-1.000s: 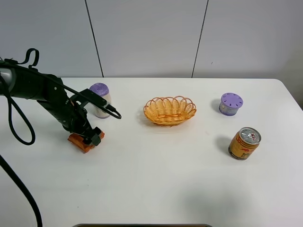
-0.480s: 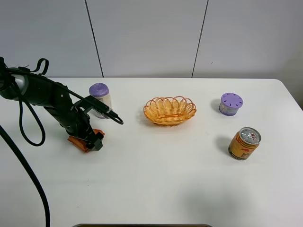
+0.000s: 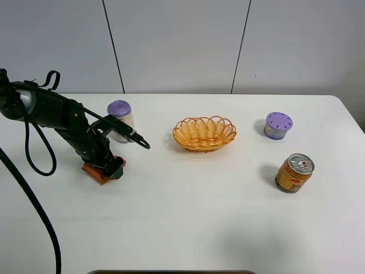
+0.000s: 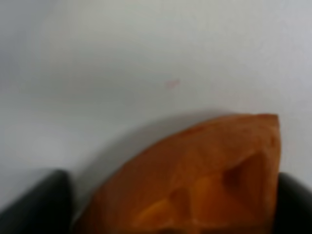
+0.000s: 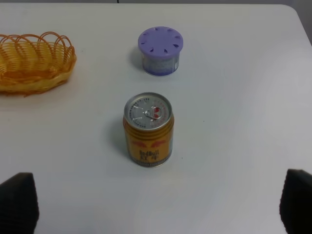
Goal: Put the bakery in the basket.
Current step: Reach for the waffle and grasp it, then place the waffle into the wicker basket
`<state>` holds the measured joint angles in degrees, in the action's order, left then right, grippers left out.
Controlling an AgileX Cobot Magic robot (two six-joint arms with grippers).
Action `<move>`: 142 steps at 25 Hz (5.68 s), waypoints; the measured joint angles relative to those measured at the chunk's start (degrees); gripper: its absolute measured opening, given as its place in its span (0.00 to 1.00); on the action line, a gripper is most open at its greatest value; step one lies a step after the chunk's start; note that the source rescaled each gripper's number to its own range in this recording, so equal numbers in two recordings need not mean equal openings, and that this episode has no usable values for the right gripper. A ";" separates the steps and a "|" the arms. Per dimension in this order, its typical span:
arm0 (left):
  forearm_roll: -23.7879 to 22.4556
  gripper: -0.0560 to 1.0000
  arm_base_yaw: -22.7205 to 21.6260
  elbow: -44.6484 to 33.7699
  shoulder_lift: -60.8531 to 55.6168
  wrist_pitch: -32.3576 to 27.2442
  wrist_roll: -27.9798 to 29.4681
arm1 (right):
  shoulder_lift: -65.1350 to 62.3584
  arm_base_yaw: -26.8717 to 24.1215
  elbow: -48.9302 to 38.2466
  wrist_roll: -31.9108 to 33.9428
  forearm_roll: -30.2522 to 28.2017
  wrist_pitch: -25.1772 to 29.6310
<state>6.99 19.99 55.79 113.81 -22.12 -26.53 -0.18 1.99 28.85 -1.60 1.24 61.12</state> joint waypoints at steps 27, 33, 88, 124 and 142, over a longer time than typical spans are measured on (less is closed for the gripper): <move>-0.14 0.13 0.00 0.00 -0.05 0.14 1.83 | 0.00 0.00 0.00 0.00 0.00 0.00; -0.53 0.13 0.00 -0.18 -3.18 -0.66 6.29 | 0.00 0.00 0.00 0.00 0.00 0.00; -0.65 0.13 20.44 12.24 -2.67 36.99 25.98 | 0.00 0.00 0.00 0.05 0.00 0.00; -0.90 0.13 24.16 21.94 17.04 45.97 25.98 | 0.00 0.00 0.00 0.10 0.00 0.00; -0.90 0.42 24.16 21.94 17.30 47.10 25.98 | 0.00 0.00 0.00 0.16 0.00 0.00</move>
<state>6.10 44.15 77.73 131.10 24.98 -0.55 -0.18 1.99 28.85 -1.44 1.24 61.12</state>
